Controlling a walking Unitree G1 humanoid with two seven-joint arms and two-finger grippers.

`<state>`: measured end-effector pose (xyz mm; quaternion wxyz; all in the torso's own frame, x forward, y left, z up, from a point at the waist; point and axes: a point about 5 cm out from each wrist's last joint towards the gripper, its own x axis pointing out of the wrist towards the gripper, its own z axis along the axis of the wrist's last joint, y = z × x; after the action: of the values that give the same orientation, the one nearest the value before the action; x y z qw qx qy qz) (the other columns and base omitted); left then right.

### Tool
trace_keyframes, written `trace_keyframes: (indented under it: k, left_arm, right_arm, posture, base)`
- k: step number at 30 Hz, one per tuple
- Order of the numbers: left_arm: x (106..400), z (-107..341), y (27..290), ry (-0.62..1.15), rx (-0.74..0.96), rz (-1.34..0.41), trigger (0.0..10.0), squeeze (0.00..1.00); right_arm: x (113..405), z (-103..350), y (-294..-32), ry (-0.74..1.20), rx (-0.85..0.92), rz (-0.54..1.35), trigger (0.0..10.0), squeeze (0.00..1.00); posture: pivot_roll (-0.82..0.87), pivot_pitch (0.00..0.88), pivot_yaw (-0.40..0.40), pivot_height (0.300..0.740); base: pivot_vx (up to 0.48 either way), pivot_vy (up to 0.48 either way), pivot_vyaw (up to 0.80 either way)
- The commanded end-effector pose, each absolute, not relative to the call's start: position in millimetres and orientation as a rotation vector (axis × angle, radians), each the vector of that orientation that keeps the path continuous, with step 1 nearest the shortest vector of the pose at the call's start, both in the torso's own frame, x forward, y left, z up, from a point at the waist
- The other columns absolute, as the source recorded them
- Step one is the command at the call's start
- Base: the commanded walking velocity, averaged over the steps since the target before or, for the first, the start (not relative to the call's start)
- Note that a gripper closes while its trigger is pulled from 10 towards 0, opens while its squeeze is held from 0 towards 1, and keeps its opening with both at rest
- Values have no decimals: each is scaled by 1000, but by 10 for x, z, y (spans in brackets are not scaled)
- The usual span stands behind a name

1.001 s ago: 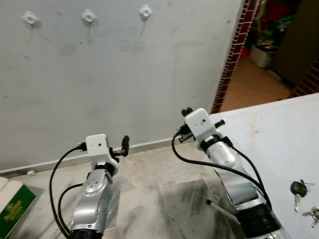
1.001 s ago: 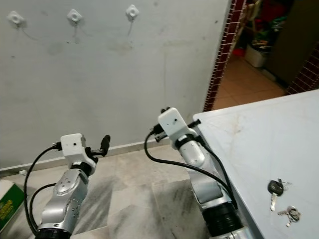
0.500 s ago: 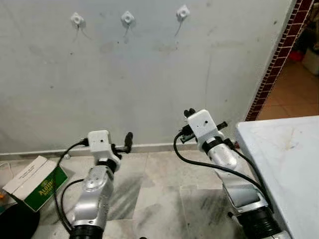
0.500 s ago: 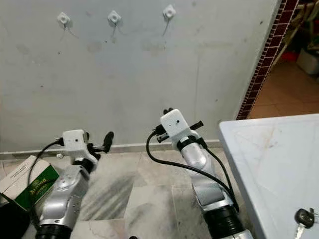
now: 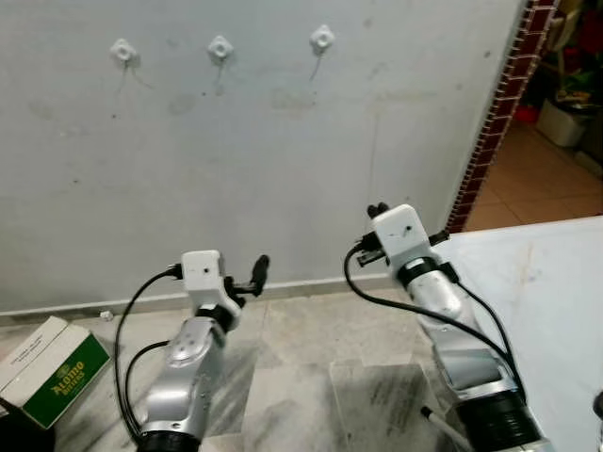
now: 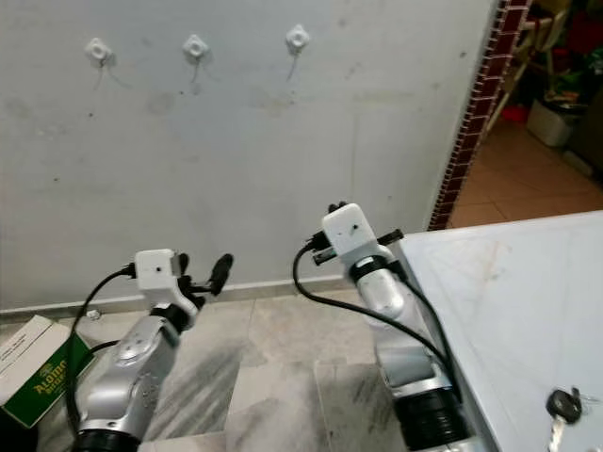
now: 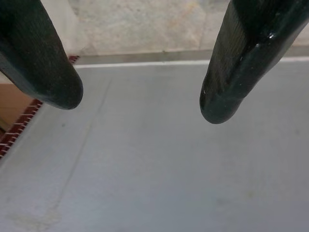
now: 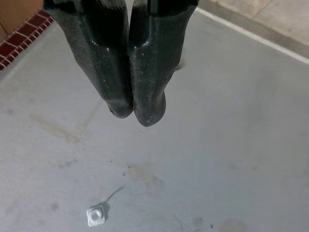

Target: Hang keys on a hook

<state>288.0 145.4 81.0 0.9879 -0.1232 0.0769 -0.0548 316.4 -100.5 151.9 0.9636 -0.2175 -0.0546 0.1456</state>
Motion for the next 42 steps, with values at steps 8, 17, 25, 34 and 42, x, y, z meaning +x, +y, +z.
trace_keyframes:
  k: [8,17,25,34,42]
  left_arm:
    - [2896,860,1326,144,-271,-161,10000,0]
    - [2886,850,1313,148,-274,-167,10000,0]
    - [2886,846,1301,152,-275,-173,10000,0]
    - [2888,845,1291,154,-276,-177,10000,0]
    - [2888,832,1293,161,-271,-174,10000,0]
  right_arm:
    - [3170,1521,-1085,-108,-442,284,10000,0]
    - [3171,1524,-1074,-113,-444,294,10000,0]
    - [3151,1522,-1038,-123,-460,322,10000,0]
    - [3151,1516,-1039,-120,-452,320,10000,0]
    - [3153,1513,-1048,-119,-452,312,10000,0]
  posture:
    - [-55,0,49,740]
    - [-55,0,49,740]
    - [-60,0,54,740]
    - [-61,0,55,740]
    - [-62,0,56,740]
  base:
    - [396,0,0]
    - [402,0,0]
    - [404,0,163]
    - [403,0,629]
    - [351,0,0]
